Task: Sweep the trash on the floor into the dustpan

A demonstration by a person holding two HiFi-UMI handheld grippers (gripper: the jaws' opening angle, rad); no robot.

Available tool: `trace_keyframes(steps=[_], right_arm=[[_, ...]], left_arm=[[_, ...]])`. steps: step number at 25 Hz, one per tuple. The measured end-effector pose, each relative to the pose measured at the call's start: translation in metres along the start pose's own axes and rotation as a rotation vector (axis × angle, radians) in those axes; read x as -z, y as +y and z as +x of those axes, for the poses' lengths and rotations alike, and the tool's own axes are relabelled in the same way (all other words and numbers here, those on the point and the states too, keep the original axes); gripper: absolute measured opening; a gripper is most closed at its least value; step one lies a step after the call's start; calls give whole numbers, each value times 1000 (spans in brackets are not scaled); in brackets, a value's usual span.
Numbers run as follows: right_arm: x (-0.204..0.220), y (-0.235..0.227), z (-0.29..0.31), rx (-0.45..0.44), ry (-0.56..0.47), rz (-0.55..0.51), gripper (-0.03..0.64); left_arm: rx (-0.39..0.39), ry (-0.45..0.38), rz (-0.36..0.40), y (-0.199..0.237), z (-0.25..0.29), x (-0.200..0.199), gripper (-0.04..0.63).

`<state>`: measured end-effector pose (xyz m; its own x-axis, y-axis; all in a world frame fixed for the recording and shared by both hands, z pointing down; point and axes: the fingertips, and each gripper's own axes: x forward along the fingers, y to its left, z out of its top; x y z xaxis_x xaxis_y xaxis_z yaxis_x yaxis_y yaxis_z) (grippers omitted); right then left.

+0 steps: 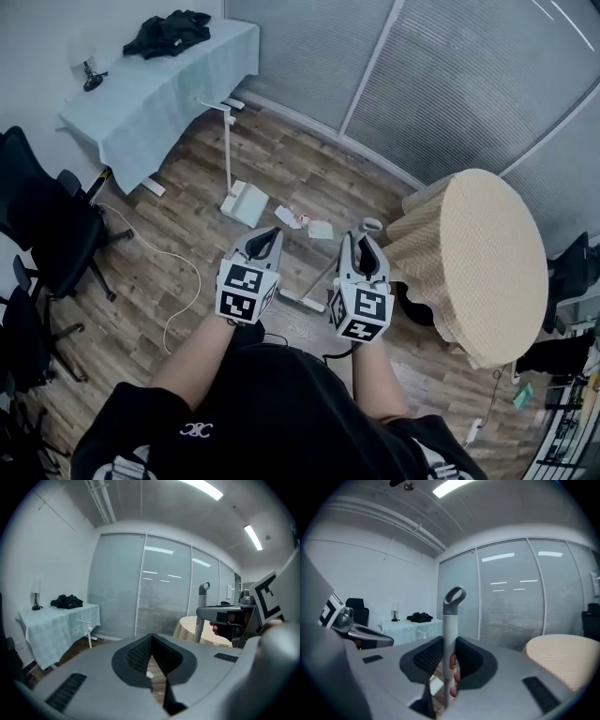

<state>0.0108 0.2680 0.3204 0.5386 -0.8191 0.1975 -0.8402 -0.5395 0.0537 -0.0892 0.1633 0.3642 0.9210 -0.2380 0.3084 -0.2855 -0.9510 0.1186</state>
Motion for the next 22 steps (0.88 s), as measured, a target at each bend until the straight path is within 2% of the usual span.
trace_keyframes(steps=[7,12,16,22], right_arm=[[-16,8,82,76,28,-22,97],[-25,-7,129,82,15,-6,97],[-32,-19,167,82,8,11,97],[-35,-48,212,100,-9,30,97]], left_arm=[[74,18,-3,67,59,-18,-6],[100,29,13,102,92,-22,-6],[94,49,-22,136,108,-15,-6],[77,81,-19,152,143,-13,-6]])
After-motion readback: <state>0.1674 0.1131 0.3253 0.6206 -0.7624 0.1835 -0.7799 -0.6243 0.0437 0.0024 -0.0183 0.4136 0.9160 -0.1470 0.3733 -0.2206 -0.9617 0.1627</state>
